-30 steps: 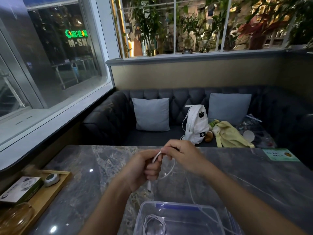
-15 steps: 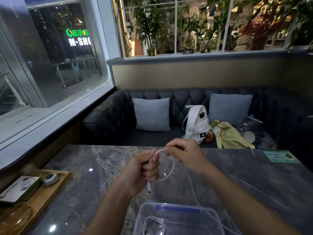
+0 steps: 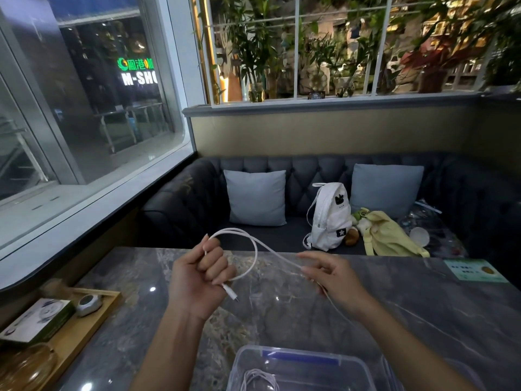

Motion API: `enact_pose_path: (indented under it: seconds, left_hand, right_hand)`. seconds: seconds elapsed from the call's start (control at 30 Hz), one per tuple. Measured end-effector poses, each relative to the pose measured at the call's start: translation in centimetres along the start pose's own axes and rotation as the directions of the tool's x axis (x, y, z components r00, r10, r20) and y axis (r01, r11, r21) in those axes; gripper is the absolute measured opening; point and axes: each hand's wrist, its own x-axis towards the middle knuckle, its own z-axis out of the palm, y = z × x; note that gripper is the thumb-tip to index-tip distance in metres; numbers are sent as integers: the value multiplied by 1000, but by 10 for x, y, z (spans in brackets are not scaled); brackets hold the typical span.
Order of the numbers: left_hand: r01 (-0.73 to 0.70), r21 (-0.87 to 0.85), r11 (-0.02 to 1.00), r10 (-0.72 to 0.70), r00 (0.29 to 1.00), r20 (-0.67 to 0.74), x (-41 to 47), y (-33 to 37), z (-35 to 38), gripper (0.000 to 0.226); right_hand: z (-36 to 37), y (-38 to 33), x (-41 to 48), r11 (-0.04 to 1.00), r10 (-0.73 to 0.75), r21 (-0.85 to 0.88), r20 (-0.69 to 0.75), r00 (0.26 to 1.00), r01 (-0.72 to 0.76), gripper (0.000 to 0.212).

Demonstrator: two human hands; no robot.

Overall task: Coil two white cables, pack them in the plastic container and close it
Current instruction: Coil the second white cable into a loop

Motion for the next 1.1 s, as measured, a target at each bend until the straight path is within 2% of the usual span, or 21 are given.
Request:
enact_pose_path:
  seconds: [0.13,0.2,0.3,0.37,0.43,0.5,0.57,0.6,0.67,0.77,0.9,0.97,1.1]
  left_hand:
    - [-69,-39,997,68,997,-44,1,2,-5,27]
    - [-95,-75,993,89,993,-76,1,6,-10,30]
    - [-142,-100,985,131,985,-109,0,15,-15,29]
    - [-151,-39,988,145,981,-127,0,15,-16,30]
    - [-143,44,989,148,980,-135,1,9,-13,32]
    - [-132,111,985,147,979,-143,2,1,-10,33]
    - [-117,174,978,144,978,-149,3,-6,-7,35]
    - [-111,208,972,143,979,-145,4,-8,-6,37]
    - [-97,292,952,139,982,-128,5,-12,-4,38]
    - [-57,423,904,119,986,-120,5,-17,1,37]
    - [-5,557,830,99,985,-139,5,-27,6,37]
    - [25,604,796,73,988,-138,4,-31,7,39]
    - [100,633,767,-31,992,-120,2,-40,13,48]
  right_hand:
    - [5,2,-4,985,-33,-164,96,995,49,40]
    - [5,6,-8,968,-90,-225,106,990,112,40]
    - [3,12,-11,930,-192,-315,17,981,187,32]
    - [2,14,-11,879,-304,-401,-54,951,258,22]
    - [2,13,-11,754,-457,-554,-56,888,353,11]
    - [4,8,-11,543,-573,-734,29,819,407,7]
    - [8,0,-12,311,-605,-863,142,783,397,16]
    - [11,-3,-13,227,-599,-890,193,777,396,22]
    - [15,-11,-16,135,-584,-891,282,762,433,27]
    - [18,-17,-19,110,-557,-830,405,725,548,24]
    - [24,-34,-27,178,-431,-736,539,724,653,15]
    - [26,-47,-29,230,-461,-684,550,696,693,6]
    - [29,-66,-27,320,-529,-630,500,685,707,25]
